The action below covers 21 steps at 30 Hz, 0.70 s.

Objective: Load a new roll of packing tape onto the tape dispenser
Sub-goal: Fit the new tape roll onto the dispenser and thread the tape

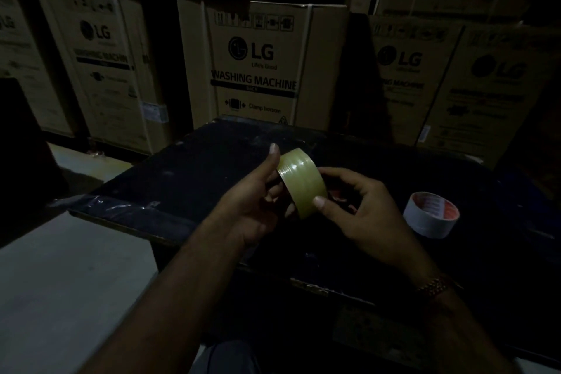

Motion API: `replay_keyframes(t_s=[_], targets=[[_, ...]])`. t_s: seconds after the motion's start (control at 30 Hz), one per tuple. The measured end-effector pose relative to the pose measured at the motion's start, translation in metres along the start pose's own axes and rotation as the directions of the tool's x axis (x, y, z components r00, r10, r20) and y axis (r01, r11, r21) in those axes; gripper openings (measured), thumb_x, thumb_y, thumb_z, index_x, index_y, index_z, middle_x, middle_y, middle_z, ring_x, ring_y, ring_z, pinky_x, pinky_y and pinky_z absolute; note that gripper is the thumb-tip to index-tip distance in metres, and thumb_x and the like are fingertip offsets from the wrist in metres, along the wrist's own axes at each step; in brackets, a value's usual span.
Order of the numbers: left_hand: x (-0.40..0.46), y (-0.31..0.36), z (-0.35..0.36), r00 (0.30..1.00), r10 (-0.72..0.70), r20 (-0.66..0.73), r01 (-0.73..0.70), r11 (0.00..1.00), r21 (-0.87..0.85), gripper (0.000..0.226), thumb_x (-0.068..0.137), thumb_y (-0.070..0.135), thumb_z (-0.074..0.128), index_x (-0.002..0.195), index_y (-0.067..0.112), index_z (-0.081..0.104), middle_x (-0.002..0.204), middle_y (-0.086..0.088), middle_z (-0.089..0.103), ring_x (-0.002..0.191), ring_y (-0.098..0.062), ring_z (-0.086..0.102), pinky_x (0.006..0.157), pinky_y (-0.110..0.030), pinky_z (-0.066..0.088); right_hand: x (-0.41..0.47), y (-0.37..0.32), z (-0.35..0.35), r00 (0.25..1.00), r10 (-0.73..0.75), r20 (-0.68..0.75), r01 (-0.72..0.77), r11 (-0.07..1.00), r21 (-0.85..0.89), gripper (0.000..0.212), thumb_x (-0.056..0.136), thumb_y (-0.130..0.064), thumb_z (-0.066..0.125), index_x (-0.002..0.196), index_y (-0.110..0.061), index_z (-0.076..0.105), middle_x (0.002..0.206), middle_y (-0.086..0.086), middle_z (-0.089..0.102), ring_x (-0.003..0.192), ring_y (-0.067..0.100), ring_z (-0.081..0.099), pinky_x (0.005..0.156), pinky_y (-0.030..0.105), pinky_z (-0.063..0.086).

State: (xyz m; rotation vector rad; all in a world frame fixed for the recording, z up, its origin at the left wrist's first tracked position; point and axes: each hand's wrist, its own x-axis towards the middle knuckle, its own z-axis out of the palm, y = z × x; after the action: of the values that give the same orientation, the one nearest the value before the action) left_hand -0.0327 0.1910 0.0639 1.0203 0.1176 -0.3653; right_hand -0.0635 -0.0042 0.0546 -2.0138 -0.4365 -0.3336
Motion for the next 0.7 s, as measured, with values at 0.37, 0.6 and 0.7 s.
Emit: replay_keyframes(t_s=[0.37,0.6,0.7], targets=[[0.001,-0.014,0.007,0.997,0.061,0.056,-0.07,0.984,0.165,0.063,0.106,0.062,0.042,0.132,0.012,0.07,0.114,-0.011,0.082,0.101,-0.026,0.079,0.084,-0.041,0.059,-0.007,0.012,-0.014,0.995,0.047,-0.085,-0.026,0.973,0.23,0.034,0.093,-0.004,0.074,0.117,-0.028,0.071,0.108,-0.007,0.08,0.105,0.011,0.076,0.086,0.027,0.061],[0.005,-0.042,0.004,0.775,0.632,-0.026,-0.515,0.655,0.553,0.024,0.1,0.045,0.066,0.11,0.023,0.065,0.111,-0.008,0.07,0.104,-0.026,0.071,0.094,-0.055,0.061,-0.005,0.009,-0.013,0.981,0.171,-0.097,-0.114,0.897,0.428,0.028,0.096,-0.006,0.068,0.123,-0.013,0.071,0.109,0.003,0.08,0.093,0.008,0.077,0.075,0.021,0.06],[0.012,-0.05,0.001,0.756,0.647,0.097,-0.594,0.617,0.516,0.036,0.095,0.028,0.066,0.129,0.035,0.058,0.135,0.003,0.063,0.124,-0.014,0.064,0.101,-0.043,0.059,-0.005,0.005,-0.014,0.975,0.203,-0.094,-0.139,0.879,0.456,0.027,0.099,-0.009,0.066,0.125,-0.009,0.071,0.112,0.006,0.08,0.096,0.01,0.077,0.076,0.022,0.061]])
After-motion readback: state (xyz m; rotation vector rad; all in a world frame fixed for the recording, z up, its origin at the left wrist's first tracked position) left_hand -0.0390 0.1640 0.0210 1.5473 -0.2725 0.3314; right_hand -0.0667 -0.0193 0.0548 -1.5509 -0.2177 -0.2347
